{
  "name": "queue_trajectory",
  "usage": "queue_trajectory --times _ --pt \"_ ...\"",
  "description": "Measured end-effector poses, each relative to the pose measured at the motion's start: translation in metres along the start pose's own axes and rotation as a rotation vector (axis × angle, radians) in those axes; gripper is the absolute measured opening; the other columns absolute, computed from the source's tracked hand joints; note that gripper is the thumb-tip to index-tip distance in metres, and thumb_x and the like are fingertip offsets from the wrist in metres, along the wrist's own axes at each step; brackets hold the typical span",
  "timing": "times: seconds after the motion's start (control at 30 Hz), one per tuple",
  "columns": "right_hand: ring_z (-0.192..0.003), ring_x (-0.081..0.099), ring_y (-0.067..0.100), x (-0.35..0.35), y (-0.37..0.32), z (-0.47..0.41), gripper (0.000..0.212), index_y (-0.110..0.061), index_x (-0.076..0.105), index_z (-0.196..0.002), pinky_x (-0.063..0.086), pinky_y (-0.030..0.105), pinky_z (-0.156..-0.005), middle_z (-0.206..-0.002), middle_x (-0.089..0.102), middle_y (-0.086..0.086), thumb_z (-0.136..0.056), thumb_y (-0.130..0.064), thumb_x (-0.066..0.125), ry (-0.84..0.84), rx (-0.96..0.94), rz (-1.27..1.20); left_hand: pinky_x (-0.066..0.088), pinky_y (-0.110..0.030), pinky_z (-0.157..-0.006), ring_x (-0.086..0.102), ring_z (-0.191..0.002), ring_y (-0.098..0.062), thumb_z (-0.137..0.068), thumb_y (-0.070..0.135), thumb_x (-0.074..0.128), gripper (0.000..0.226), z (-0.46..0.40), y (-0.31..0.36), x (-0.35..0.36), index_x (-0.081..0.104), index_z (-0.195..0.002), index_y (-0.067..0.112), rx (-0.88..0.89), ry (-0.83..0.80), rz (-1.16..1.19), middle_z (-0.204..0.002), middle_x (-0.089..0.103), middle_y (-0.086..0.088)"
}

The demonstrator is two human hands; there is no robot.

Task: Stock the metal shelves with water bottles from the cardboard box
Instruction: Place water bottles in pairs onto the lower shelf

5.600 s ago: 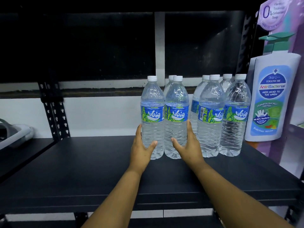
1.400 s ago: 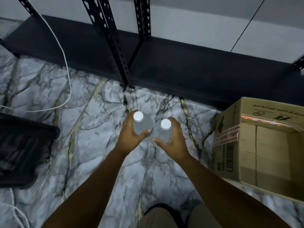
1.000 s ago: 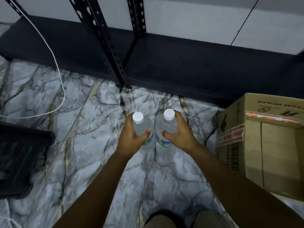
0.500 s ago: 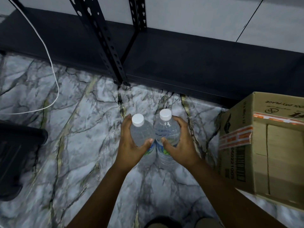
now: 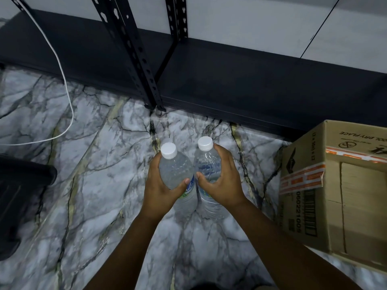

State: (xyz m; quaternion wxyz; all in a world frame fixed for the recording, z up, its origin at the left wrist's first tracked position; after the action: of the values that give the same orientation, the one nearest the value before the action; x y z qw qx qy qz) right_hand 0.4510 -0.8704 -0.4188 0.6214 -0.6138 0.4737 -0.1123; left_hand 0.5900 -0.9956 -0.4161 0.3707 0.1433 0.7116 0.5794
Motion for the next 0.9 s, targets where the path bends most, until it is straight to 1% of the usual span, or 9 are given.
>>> queue_trajectory --times 0.07,0.17,0.27,0.37,0.5,0.57,0.7,0.8,0.9 --pt "-0.123 0.037 -0.01 -0.002 0.001 -0.001 0.074 -0.028 0.032 -0.137 0.032 0.008 -0.1 -0.131 0.041 -0.01 -0.074 -0.043 0.067 -0.007 -0.02 -0.015 0.048 -0.033 -0.099 0.05 -0.125 -0.005 -0.069 0.047 0.074 0.079 -0.006 -0.001 -0.002 0.03 -0.132 0.06 0.003 -0.006 -0.019 -0.133 0.051 0.013" --pt "-0.121 0.041 -0.002 -0.004 0.004 -0.003 0.073 -0.026 0.034 -0.136 0.031 0.006 -0.099 -0.13 0.043 -0.006 -0.074 -0.042 0.067 -0.029 -0.029 -0.022 0.05 -0.038 -0.1 0.053 -0.125 -0.01 -0.071 0.039 0.074 0.075 -0.018 -0.002 0.001 0.036 -0.135 0.045 -0.003 -0.07 -0.014 -0.133 0.055 0.005" --pt "-0.121 0.043 0.004 -0.01 0.012 -0.002 0.073 -0.023 0.037 -0.138 0.031 0.005 -0.098 -0.13 0.044 -0.003 -0.073 -0.04 0.067 -0.034 0.0 -0.042 0.049 -0.024 -0.097 0.053 -0.121 -0.001 -0.071 0.033 0.075 0.074 -0.018 0.004 0.007 0.035 -0.129 0.055 0.017 -0.113 -0.014 -0.129 0.054 0.013" --pt "-0.125 0.043 0.002 -0.013 0.017 -0.002 0.075 -0.028 0.033 -0.139 0.032 0.006 -0.099 -0.133 0.044 -0.004 -0.074 -0.043 0.068 -0.054 0.023 -0.069 0.048 -0.033 -0.103 0.05 -0.127 -0.007 -0.071 0.037 0.076 0.079 -0.013 0.005 0.012 0.031 -0.131 0.061 0.049 -0.129 -0.001 -0.136 0.049 0.011" --pt "-0.128 0.036 -0.008 -0.014 0.016 -0.001 0.079 -0.028 0.03 -0.141 0.03 0.006 -0.101 -0.136 0.041 -0.009 -0.075 -0.045 0.07 -0.061 0.016 -0.065 0.042 -0.04 -0.109 0.041 -0.136 -0.011 -0.071 0.04 0.078 0.089 -0.012 0.001 0.017 0.023 -0.14 0.051 0.059 -0.09 0.012 -0.146 0.038 0.011" --pt "-0.128 0.035 -0.011 -0.015 0.017 -0.001 0.083 -0.03 0.029 -0.141 0.03 0.006 -0.101 -0.136 0.039 -0.012 -0.072 -0.046 0.073 -0.061 0.016 -0.065 0.043 -0.036 -0.108 0.042 -0.134 -0.008 -0.07 0.043 0.079 0.089 -0.012 -0.001 0.017 0.024 -0.14 0.049 0.061 -0.065 0.007 -0.144 0.039 0.013" --pt "-0.128 0.028 -0.016 -0.014 0.018 0.0 0.096 -0.027 0.027 -0.141 0.026 0.003 -0.102 -0.138 0.036 -0.009 -0.065 -0.038 0.086 -0.07 0.018 -0.016 0.04 -0.015 -0.104 0.041 -0.129 0.007 -0.062 0.05 0.08 0.09 -0.013 -0.002 0.015 0.027 -0.134 0.056 0.075 -0.022 -0.03 -0.133 0.033 0.04" --pt "-0.127 0.028 -0.018 -0.014 0.015 0.002 0.093 -0.022 0.029 -0.141 0.025 0.003 -0.101 -0.136 0.037 -0.006 -0.067 -0.026 0.087 -0.041 -0.007 0.014 0.043 -0.028 -0.106 0.044 -0.132 -0.008 -0.068 0.054 0.078 0.085 -0.01 -0.003 0.014 0.025 -0.135 0.058 0.087 -0.04 0.022 -0.138 0.038 0.015" --pt "-0.128 0.033 -0.012 -0.015 0.013 0.004 0.085 -0.028 0.028 -0.141 0.028 0.005 -0.101 -0.136 0.038 -0.011 -0.073 -0.031 0.079 -0.017 -0.017 -0.029 0.044 -0.041 -0.107 0.042 -0.134 -0.018 -0.079 0.052 0.069 0.076 -0.007 -0.001 0.017 0.021 -0.138 0.054 0.126 -0.1 0.019 -0.14 0.036 0.002"
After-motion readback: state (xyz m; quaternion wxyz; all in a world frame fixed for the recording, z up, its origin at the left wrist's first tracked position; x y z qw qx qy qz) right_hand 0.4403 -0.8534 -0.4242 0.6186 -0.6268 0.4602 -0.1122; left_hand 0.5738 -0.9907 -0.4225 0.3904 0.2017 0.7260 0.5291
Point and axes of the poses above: each hand's wrist, its own z-axis away from the middle knuckle, its own x-axis out of the palm, y = z × x, the point moved 6 cm from there along -z, towards the middle knuckle
